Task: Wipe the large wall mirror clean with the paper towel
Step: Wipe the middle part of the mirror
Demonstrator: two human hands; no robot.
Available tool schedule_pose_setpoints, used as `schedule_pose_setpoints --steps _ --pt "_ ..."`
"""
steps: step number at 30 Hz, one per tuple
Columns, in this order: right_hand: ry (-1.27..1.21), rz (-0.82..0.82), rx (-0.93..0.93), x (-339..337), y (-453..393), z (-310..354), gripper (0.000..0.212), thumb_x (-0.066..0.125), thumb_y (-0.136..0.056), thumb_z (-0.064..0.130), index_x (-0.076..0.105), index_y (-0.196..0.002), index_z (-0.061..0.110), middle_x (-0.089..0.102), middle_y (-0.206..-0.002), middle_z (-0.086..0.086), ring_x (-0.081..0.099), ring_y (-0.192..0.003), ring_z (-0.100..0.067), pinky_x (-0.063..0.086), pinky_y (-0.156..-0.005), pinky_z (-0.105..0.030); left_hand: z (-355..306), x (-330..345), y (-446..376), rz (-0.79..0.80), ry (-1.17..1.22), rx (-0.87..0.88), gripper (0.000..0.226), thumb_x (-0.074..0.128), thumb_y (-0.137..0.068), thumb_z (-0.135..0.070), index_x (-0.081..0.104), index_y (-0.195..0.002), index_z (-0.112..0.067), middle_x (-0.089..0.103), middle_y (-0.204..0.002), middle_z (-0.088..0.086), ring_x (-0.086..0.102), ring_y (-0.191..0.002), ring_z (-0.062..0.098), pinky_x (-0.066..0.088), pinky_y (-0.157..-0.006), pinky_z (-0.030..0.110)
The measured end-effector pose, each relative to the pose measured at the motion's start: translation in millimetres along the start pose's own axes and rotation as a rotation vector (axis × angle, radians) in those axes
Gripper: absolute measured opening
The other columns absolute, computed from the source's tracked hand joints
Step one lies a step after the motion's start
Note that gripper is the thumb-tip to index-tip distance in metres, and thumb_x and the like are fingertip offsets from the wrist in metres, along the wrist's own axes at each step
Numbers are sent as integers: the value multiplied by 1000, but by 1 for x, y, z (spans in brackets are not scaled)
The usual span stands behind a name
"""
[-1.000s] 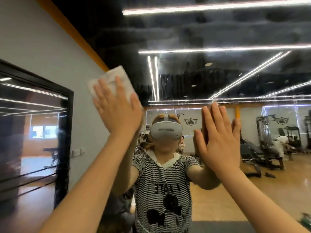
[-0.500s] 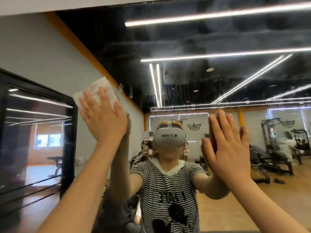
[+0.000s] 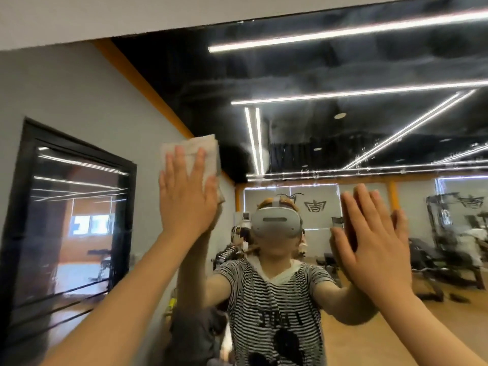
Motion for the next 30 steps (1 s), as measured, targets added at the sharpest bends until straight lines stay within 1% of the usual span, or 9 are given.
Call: schedule_pose_setpoints --steps 3,6,9,12,14,16,20,25,30 --pt "9 -11 8 0 0 1 62 30 -95 47 29 -151 19 25 -157 -8 15 -145 -22 -5 -118 -37 10 1 4 -54 4 -245 61 14 -99 -46 5 -156 -25 -2 -162 15 -3 -149 33 0 -119 46" --pt "20 -20 15 1 0 4 62 30 -95 47 27 -151 19 24 -157 -7 15 -145 -23 -8 -118 -37 -20 4 6 -92 53 -392 60 27 -102 -41 7 -156 -25 -2 -162 18 -3 -148 36 1 -119 48" --pt "30 -27 8 1 0 3 63 31 -95 46 25 -151 19 24 -157 -7 14 -145 -22 -7 -117 -38 -72 10 10 -66 69 -300 61 25 -101 -44 2 -156 -27 -8 -162 17 -8 -148 35 -4 -118 46" --pt "24 -30 -4 0 0 1 62 33 -95 46 29 -151 19 24 -157 -6 11 -146 -19 -6 -117 -38 -110 18 11 -7 42 4 62 11 -98 -49 -7 -154 -30 -13 -161 14 -15 -147 33 -11 -115 43" --pt "12 -25 -7 0 0 0 62 34 -95 46 29 -151 19 24 -158 -6 10 -146 -17 -5 -117 -37 -106 19 6 62 -14 230 64 2 -91 -54 -16 -149 -34 -16 -161 11 -23 -144 25 -17 -113 39" --pt "0 -18 -4 0 -1 -1 62 33 -95 46 28 -151 20 24 -158 -5 9 -146 -17 -5 -117 -37 -83 13 -3 126 -39 343 63 -3 -87 -57 -19 -144 -38 -17 -161 7 -25 -143 20 -20 -111 35" --pt "0 -18 2 1 -1 0 61 32 -95 46 29 -150 21 24 -157 -5 11 -145 -18 -6 -117 -36 -42 2 -13 55 -31 155 69 5 -92 -55 -6 -154 -28 -10 -162 10 -10 -149 28 -10 -115 40" --pt "3 -37 8 2 0 1 62 32 -95 45 32 -150 18 25 -157 -7 15 -145 -21 -5 -118 -38 -77 6 -6 -8 29 -206 65 21 -100 -45 -4 -155 -20 -10 -161 16 -11 -148 33 -4 -119 47" --pt "7 -46 3 2 1 1 61 32 -96 45 30 -151 18 25 -157 -6 15 -146 -20 -6 -119 -38 -137 20 6 -2 57 20 64 15 -99 -48 -6 -155 -24 -14 -161 14 -15 -148 32 -13 -115 44"
Point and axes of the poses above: each hand's wrist, its own y-axis away from the middle knuckle, its own x-axis out of the palm, z = x × y, the point moved 1 cm from there along -y, towards the middle knuckle
